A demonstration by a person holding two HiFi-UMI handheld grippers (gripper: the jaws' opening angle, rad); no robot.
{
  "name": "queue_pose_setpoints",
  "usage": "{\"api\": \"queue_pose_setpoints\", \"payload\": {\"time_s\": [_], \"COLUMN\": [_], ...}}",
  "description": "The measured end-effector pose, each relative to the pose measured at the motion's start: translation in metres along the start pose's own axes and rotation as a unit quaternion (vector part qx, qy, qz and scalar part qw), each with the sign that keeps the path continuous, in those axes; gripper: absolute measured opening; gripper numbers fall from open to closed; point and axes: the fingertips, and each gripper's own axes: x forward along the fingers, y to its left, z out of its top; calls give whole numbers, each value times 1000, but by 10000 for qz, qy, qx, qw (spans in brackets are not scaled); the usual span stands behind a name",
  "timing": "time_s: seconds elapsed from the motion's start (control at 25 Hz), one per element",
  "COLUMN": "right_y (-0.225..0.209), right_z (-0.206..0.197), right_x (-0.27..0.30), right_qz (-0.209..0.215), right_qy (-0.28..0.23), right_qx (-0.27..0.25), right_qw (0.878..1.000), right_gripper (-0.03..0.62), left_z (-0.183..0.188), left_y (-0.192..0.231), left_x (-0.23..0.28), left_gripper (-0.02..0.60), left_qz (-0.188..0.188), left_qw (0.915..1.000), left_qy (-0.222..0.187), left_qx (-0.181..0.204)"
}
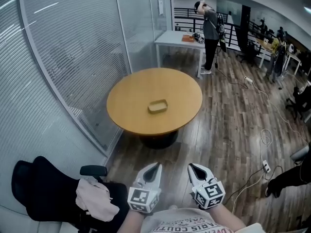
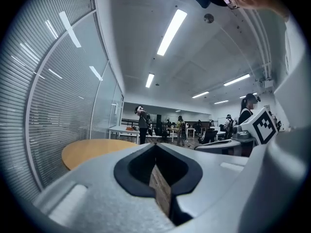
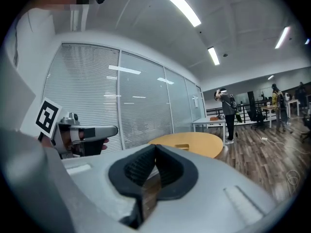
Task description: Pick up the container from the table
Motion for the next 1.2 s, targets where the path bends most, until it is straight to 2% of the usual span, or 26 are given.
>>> {"api": "queue_pose_setpoints", "payload": {"time_s": [0.32,0.68,0.96,1.2], "right_y": [4,-18,-77,-134], "right_z": [1,0,9,34], "right_x": [70,147,238,327], "right_qz": [115,347,535,677], "right_qy": [143,307,452,507], "right_qx": [-51,62,77,-109], "right_qw": [9998,9989,9975,9964], "right_gripper": [3,3,3,3], "left_z": [-7,-21,-29,-17], "left_y": [62,127,174,224], "left_x": [15,44,126,212], "left_gripper": [6,6,6,6], "left_qz": [170,773,1019,1289], "left_qw": [9998,9965,9940,9905], "left_qy": [6,132,213,243], "left_qx": [-119,-276,-339,-415]}}
